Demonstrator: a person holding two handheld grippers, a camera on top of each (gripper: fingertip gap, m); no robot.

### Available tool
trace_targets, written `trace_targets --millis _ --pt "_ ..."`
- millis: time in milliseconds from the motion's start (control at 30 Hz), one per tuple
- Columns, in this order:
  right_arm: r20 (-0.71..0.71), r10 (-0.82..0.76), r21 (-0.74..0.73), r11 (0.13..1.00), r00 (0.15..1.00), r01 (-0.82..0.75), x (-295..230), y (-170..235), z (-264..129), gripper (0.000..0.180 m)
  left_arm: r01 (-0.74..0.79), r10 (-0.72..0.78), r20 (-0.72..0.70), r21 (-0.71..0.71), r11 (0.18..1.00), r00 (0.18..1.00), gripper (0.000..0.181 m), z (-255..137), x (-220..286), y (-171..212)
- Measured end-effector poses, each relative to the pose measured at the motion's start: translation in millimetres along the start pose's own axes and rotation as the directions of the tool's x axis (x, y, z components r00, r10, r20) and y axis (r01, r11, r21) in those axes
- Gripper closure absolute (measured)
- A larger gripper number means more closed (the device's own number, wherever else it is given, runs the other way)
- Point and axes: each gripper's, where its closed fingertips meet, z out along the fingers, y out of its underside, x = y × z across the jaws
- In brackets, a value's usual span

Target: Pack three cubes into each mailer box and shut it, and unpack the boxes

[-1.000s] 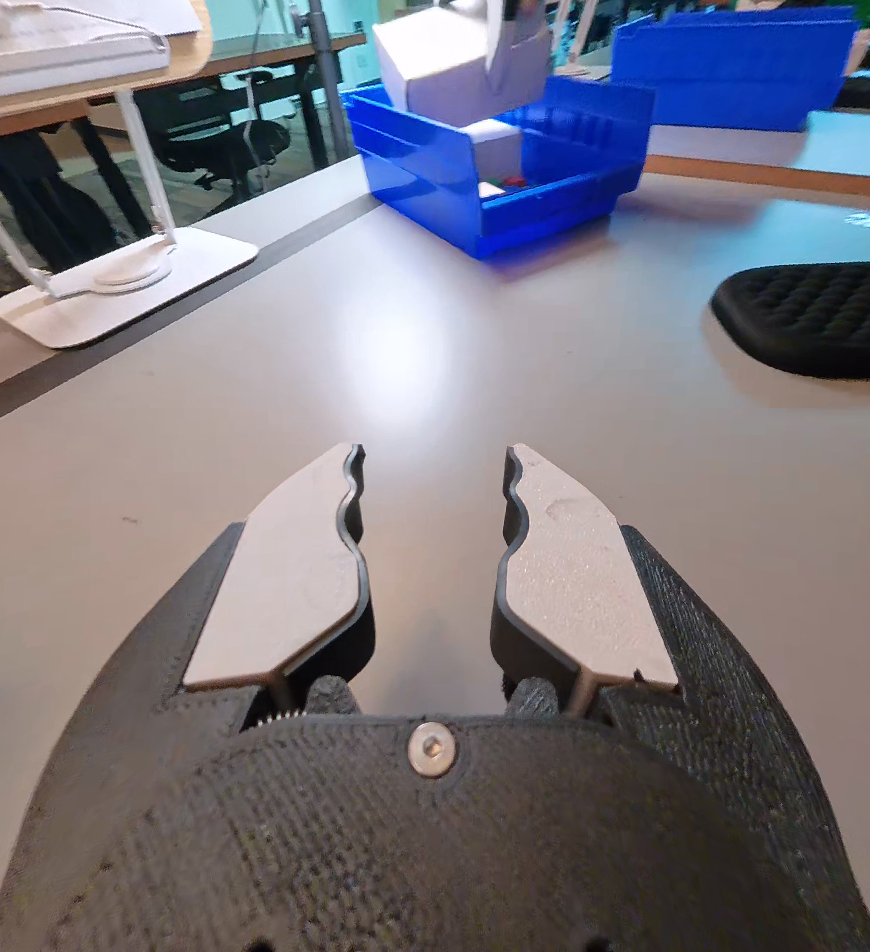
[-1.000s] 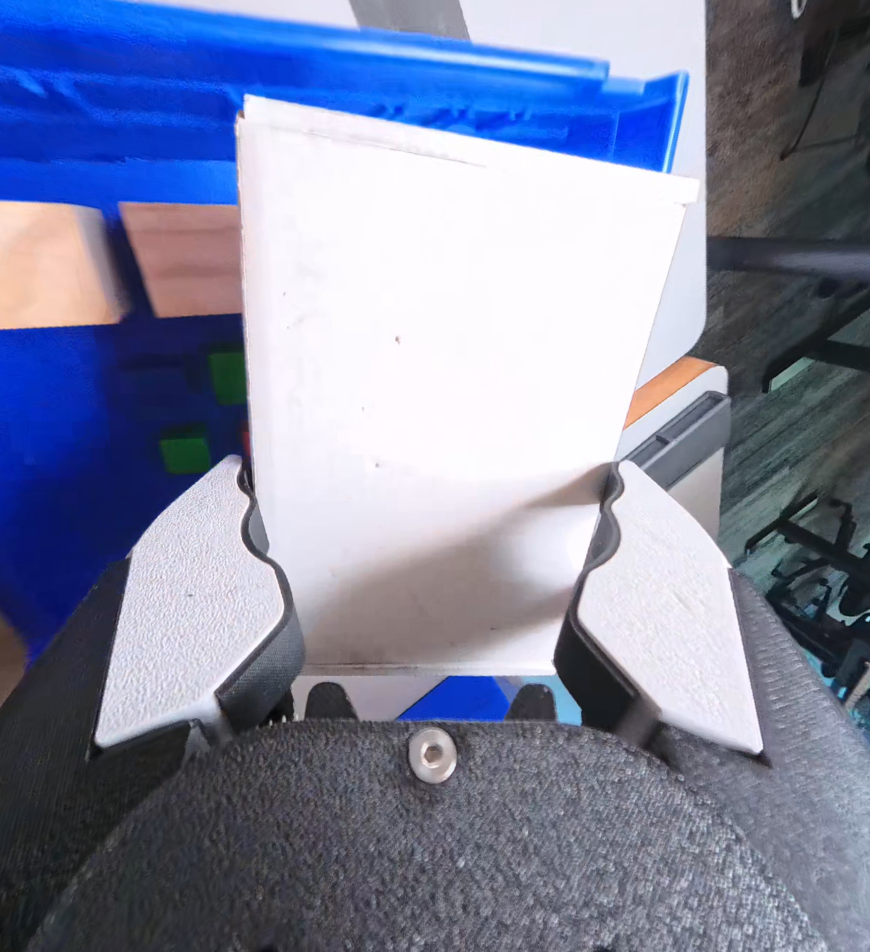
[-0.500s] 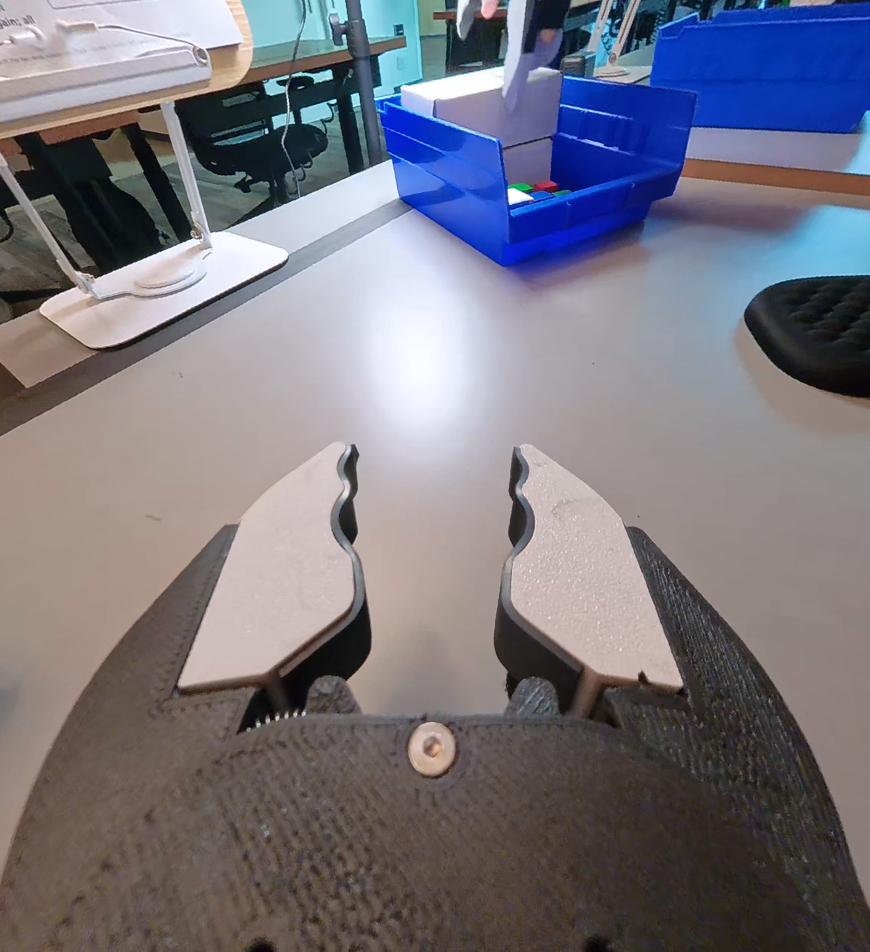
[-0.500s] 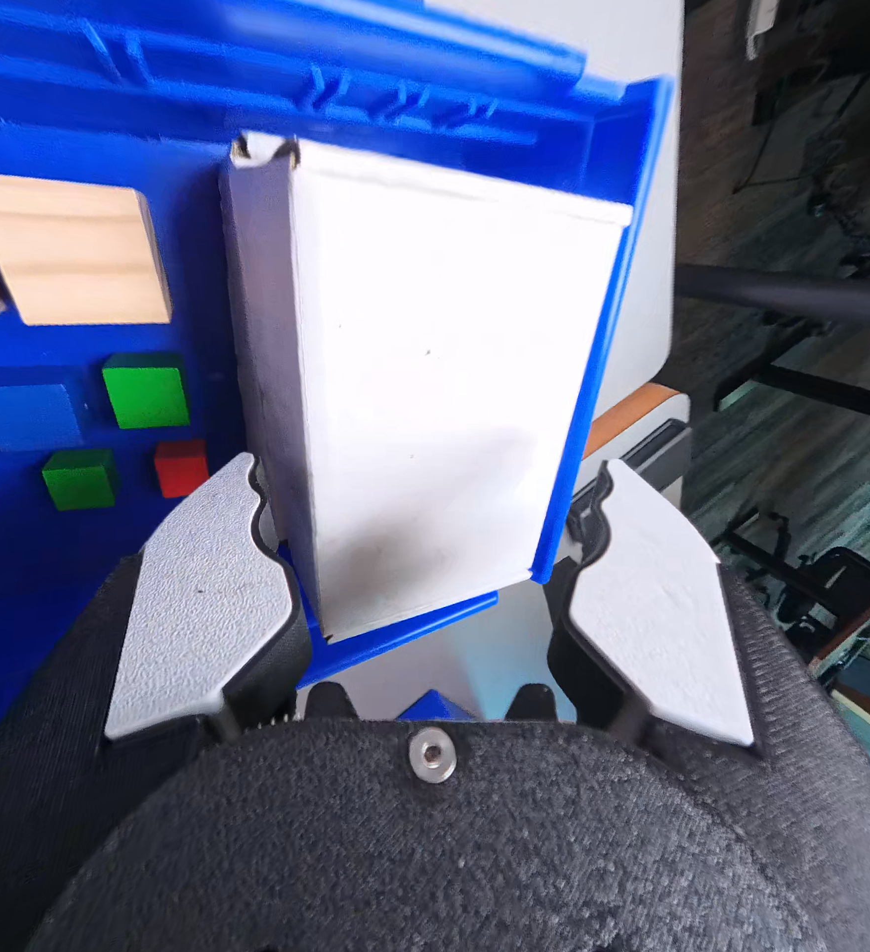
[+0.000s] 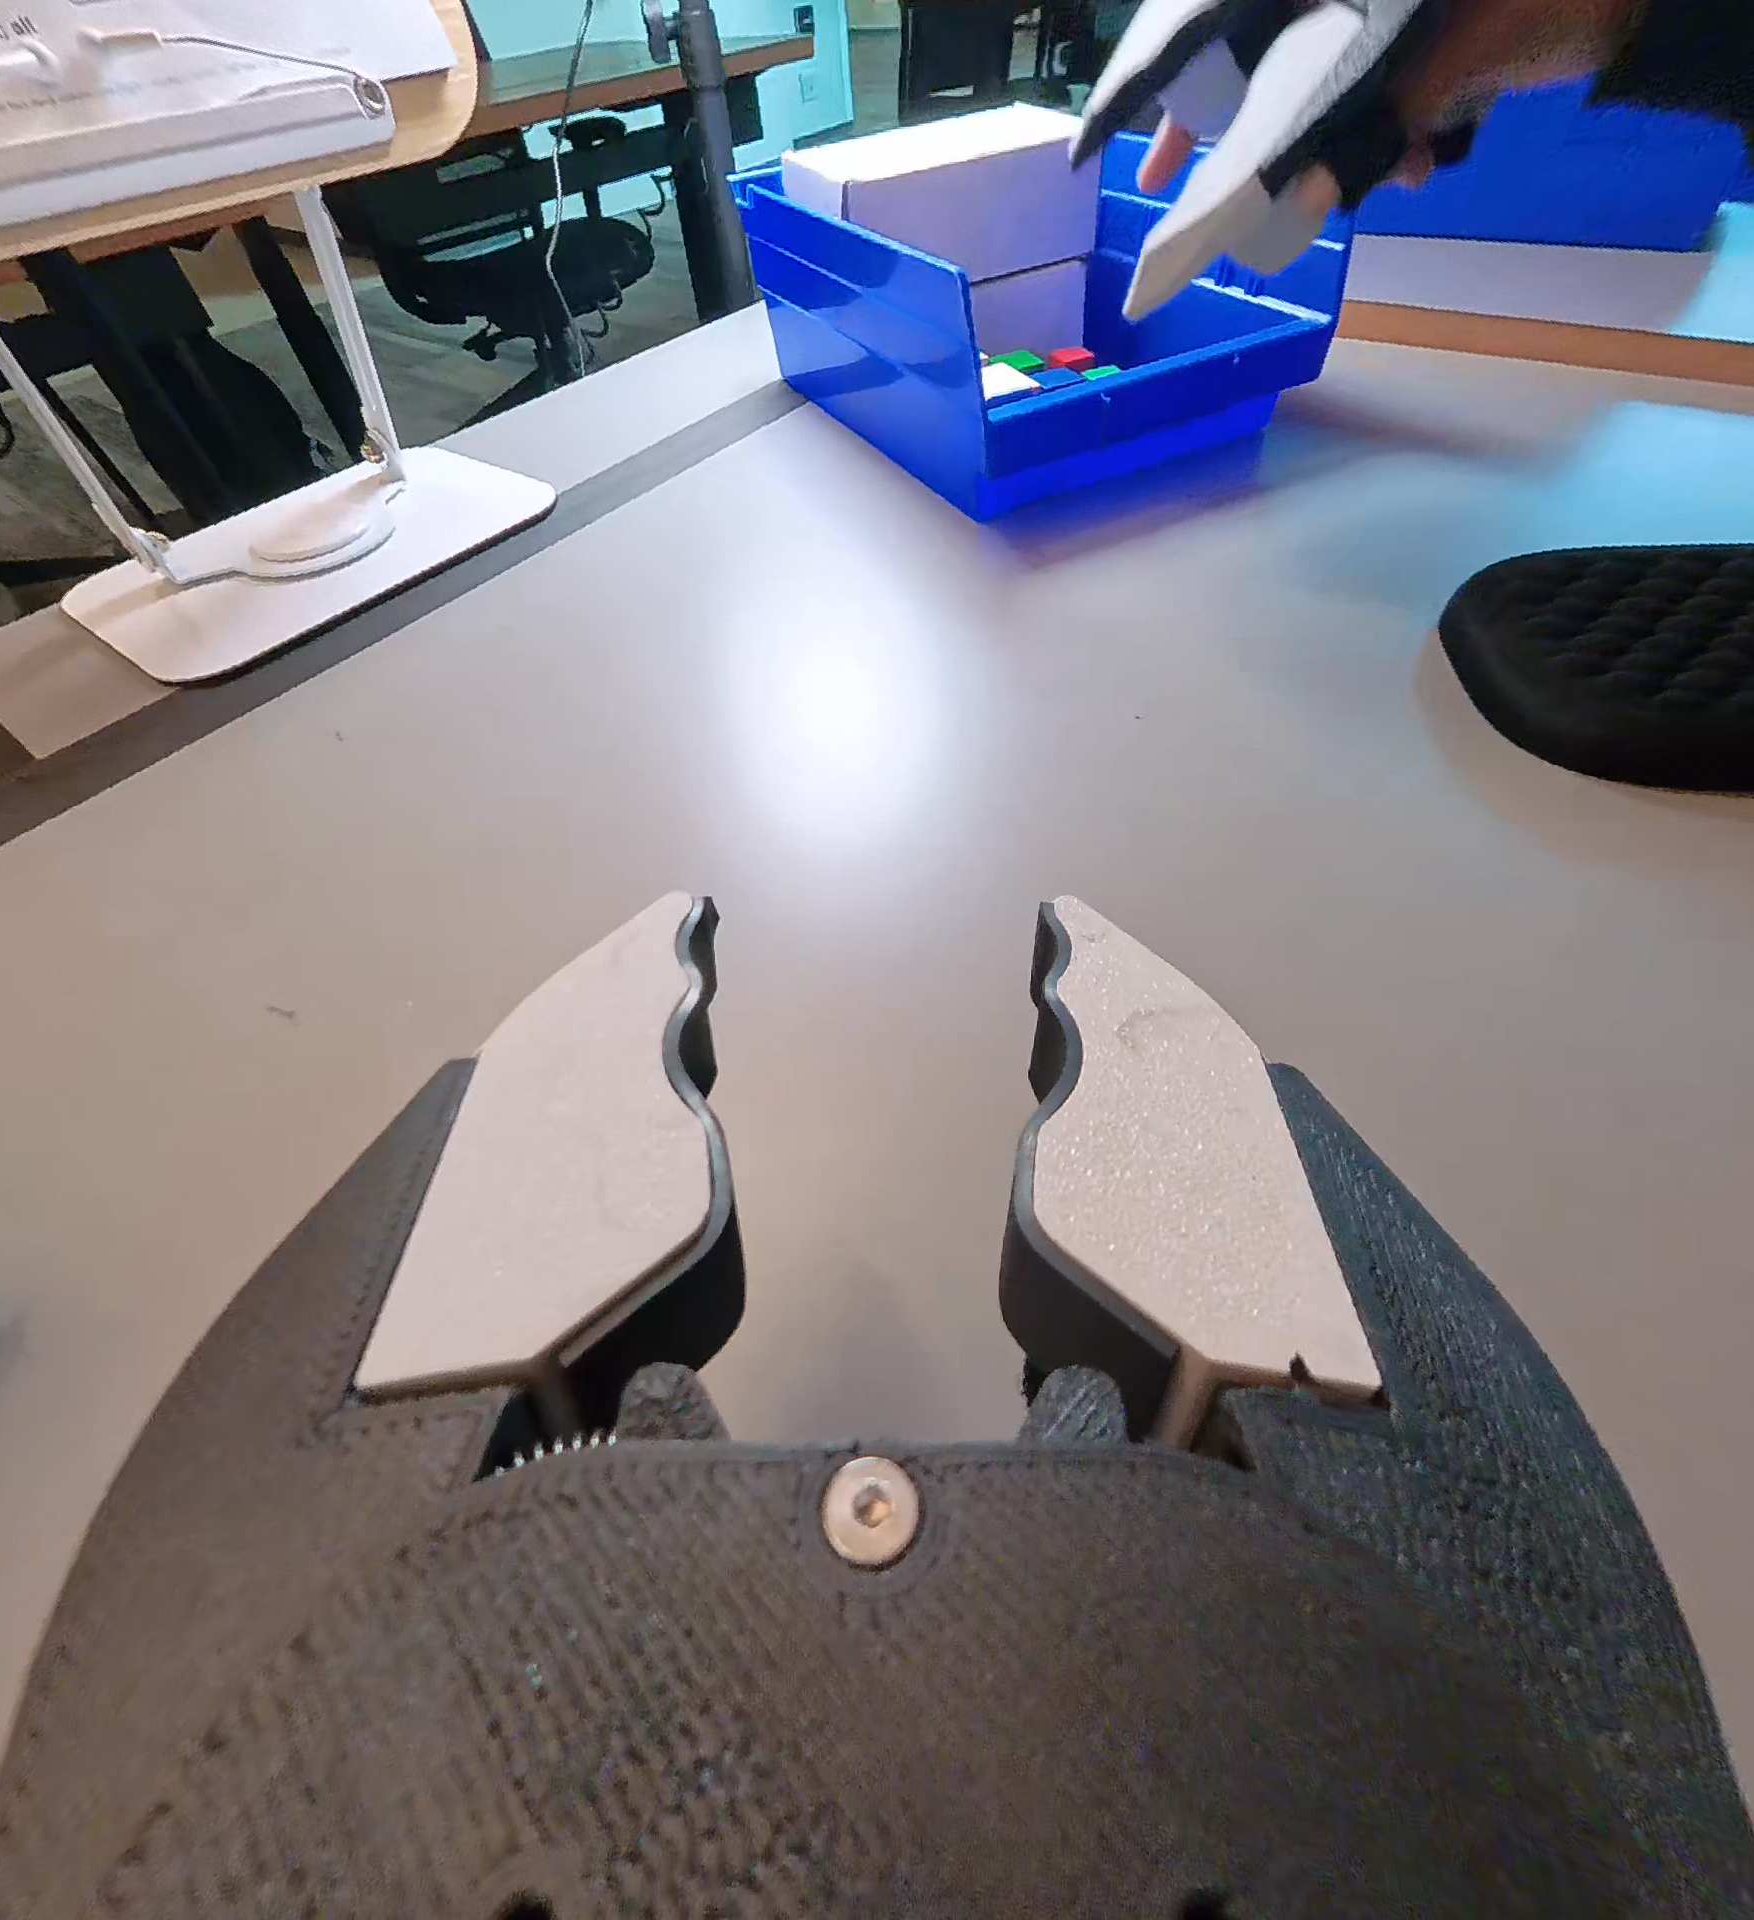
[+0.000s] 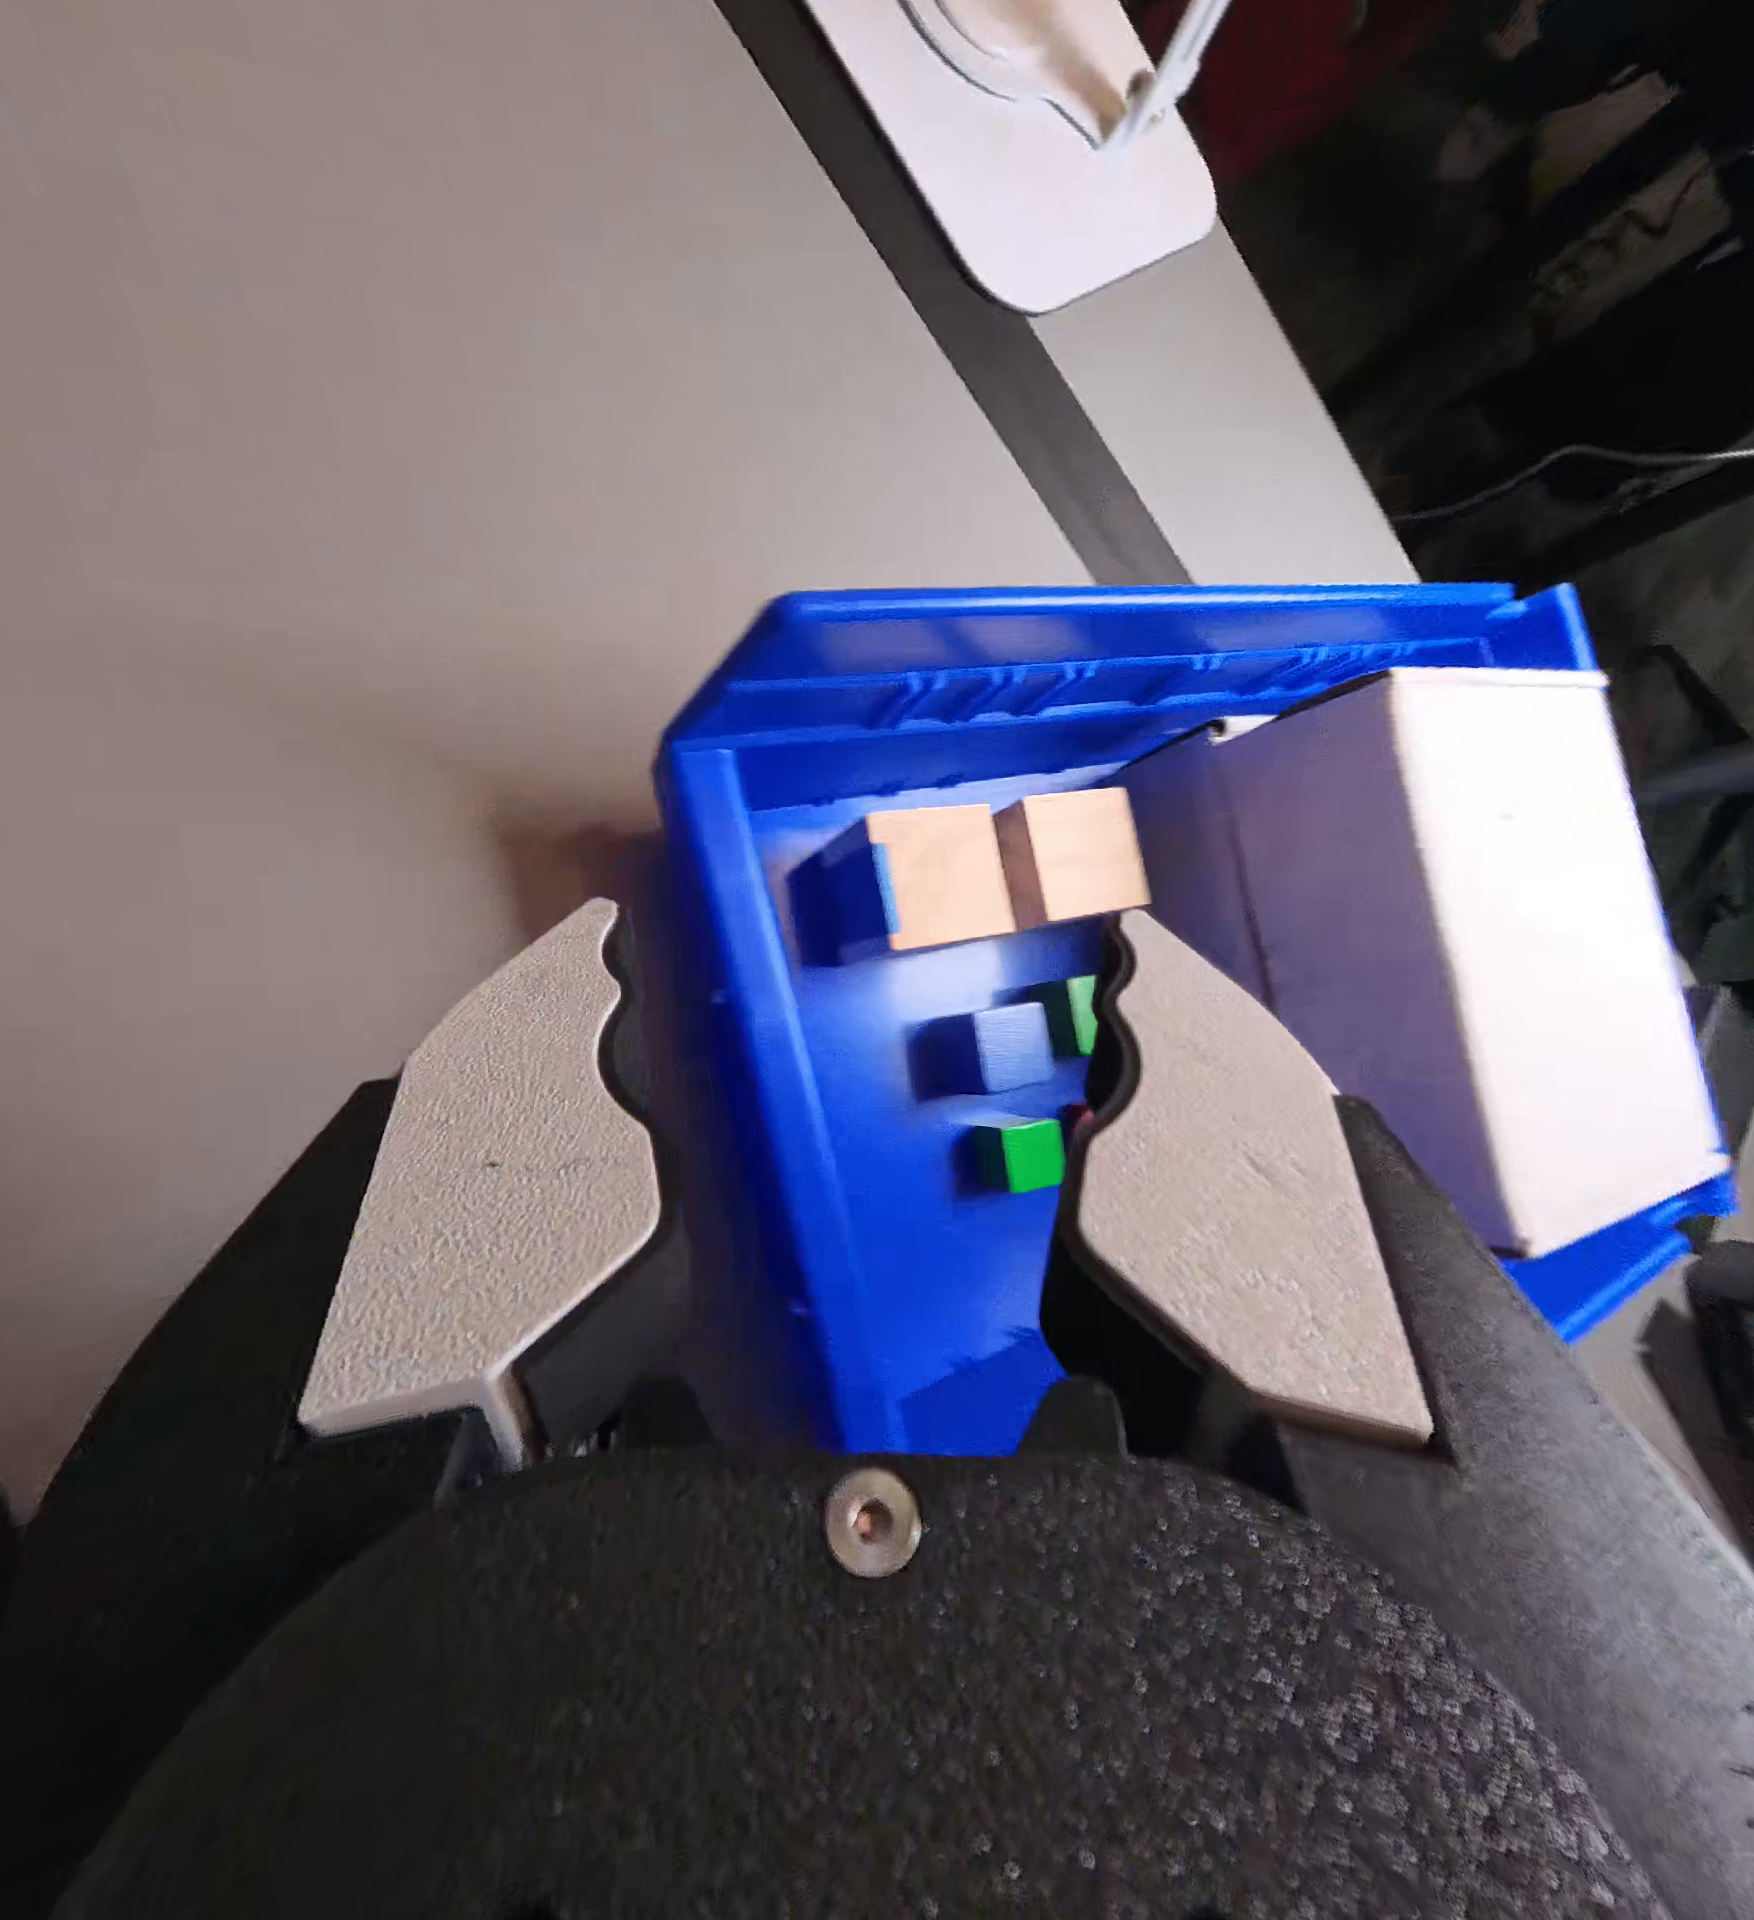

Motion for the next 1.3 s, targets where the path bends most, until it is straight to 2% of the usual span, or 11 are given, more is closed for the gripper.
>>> trace_targets --millis 133,300,400,667,800,867,933,1033,1100,1200,1300 --pt "-0.09 0.115 0.076 0.991 0.989 -0.108 -39 8 1 0.102 0.004 -0.004 0.036 0.003 1.0 0.999 0.124 -3 -5 1" --pt "-0.278 0.193 0.071 0.981 0.941 -0.181 -38 28 6 0.107 0.015 -0.014 0.095 -0.018 1.0 0.995 0.125 -4 -23 8" --pt "-0.366 0.114 -0.006 0.992 0.923 -0.125 -29 39 7 0.108 0.02 -0.017 0.142 -0.019 1.0 0.99 0.125 -7 -36 7" --pt "-0.394 0.003 -0.113 0.992 0.919 -0.051 -29 52 22 0.112 0.023 -0.016 0.349 -0.015 1.0 0.937 0.124 -36 -103 3" --pt "-0.353 -0.04 -0.206 0.978 0.935 -0.036 -28 66 35 0.11 -0.04 0.122 0.435 -0.191 0.981 0.892 0.131 -62 -162 13" --pt "-0.329 -0.065 -0.238 0.971 0.942 -0.016 -24 70 42 0.115 -0.076 0.23 0.421 -0.353 0.933 0.877 0.128 -74 -195 29" --pt "-0.292 -0.098 -0.268 0.963 0.951 0.017 -22 70 48 0.126 -0.044 0.251 0.317 -0.54 0.841 0.915 0.116 -79 -214 61" --pt "-0.252 -0.158 -0.292 0.953 0.955 0.08 -20 60 57 0.14 -0.082 0.32 0.217 -0.699 0.71 0.922 0.109 -83 -241 95" --pt "-0.23 -0.214 -0.301 0.943 0.949 0.14 -24 51 63 0.146 -0.122 0.354 0.162 -0.743 0.658 0.921 0.118 -78 -249 110" --pt "-0.249 -0.275 -0.281 0.938 0.929 0.203 -30 37 70 0.148 -0.163 0.369 0.123 -0.739 0.654 0.921 0.148 -62 -249 120" --pt "-0.234 -0.304 -0.246 0.938 0.924 0.246 -50 22 71 0.148 -0.209 0.398 0.124 -0.691 0.692 0.909 0.149 -46 -240 113"
